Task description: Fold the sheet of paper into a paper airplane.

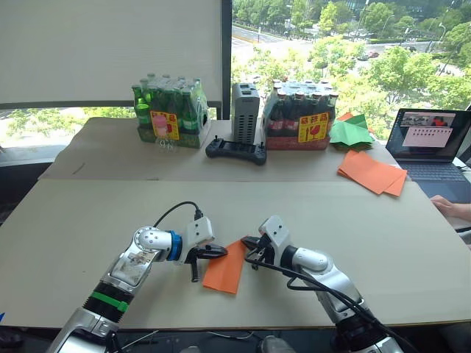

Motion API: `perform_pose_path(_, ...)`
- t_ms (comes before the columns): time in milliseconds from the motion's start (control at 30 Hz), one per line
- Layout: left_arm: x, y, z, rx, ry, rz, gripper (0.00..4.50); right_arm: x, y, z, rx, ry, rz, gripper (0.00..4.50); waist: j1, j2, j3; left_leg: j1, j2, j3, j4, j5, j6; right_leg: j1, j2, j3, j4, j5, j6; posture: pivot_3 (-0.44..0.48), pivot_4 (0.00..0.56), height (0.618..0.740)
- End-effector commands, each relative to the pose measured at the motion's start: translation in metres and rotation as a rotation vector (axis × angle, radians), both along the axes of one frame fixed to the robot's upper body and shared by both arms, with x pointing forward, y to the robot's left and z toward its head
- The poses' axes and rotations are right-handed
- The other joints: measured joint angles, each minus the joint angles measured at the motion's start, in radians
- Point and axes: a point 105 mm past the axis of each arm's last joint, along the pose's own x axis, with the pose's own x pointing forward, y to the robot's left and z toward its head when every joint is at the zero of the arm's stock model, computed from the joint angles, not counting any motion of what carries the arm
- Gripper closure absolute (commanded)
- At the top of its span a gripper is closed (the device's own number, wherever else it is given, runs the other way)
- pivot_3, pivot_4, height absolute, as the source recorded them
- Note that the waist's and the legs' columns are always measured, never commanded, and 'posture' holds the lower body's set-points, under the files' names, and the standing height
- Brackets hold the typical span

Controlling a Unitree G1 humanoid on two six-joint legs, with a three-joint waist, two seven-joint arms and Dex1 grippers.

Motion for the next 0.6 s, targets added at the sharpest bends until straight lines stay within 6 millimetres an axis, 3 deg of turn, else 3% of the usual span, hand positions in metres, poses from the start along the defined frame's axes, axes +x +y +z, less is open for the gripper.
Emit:
perform_pose_path(33,-0.006,0.003,-0.015,0.051,0.041,-0.002,4.48,0.009,-0.017,-0.010,-0.038,0.011,-0.089,4.50,0.000,0.000,0.000,0.000,0.000,0.000,0.000,0.000,0.000,0.000,0.000,0.000,0.000,0.000,0.000,0.000,0.150,0.733)
perform_pose_path(233,-0.007,0.004,-0.015,0.058,0.039,-0.004,4.48,0.009,-0.015,-0.005,-0.026,-0.010,-0.086,4.50,0.000,0.000,0.000,0.000,0.000,0.000,0.000,0.000,0.000,0.000,0.000,0.000,0.000,0.000,0.000,0.000,0.150,0.733)
perform_pose_path(600,-0.007,0.005,-0.016,0.067,0.038,-0.004,4.48,-0.029,0.001,-0.015,-0.034,0.047,0.032,4.50,0.000,0.000,0.000,-0.001,0.000,0.000,-0.002,0.000,0.000,-0.001,0.000,0.000,-0.001,-0.001,0.000,0.000,0.150,0.733)
